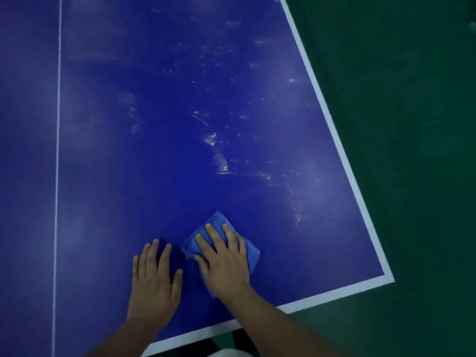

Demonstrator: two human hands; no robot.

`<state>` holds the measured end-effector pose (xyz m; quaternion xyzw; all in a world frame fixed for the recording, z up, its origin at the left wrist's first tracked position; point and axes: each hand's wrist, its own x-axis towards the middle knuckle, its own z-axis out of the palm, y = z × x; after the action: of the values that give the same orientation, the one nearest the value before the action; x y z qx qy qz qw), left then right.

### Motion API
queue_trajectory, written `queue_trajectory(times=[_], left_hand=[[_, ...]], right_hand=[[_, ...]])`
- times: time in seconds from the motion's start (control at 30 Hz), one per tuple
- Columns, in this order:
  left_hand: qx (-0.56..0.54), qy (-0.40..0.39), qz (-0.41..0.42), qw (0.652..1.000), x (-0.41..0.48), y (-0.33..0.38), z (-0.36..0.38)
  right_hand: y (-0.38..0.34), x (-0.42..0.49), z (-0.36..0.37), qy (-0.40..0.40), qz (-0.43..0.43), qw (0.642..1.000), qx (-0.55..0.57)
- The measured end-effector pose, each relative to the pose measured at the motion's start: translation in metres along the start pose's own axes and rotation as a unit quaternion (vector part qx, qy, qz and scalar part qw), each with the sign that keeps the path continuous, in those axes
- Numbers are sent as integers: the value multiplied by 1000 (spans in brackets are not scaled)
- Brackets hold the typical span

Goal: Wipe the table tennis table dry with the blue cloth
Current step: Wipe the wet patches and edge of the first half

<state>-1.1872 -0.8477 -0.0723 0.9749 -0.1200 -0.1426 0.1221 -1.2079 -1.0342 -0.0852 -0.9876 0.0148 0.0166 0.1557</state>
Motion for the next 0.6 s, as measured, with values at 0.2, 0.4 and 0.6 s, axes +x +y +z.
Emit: queue_trajectory(times=[0.2,0.4,0.6], left_hand=[[4,-17,3,1000,11,76,20],[-15,-3,17,1000,32,141,28],[-20,6,7,1000,39,170,35]], right_hand=[[199,47,-51,50,68,995,-61],[352,100,-140,102,303,947,-19],[234,28,-96,113,-16,993,-7]])
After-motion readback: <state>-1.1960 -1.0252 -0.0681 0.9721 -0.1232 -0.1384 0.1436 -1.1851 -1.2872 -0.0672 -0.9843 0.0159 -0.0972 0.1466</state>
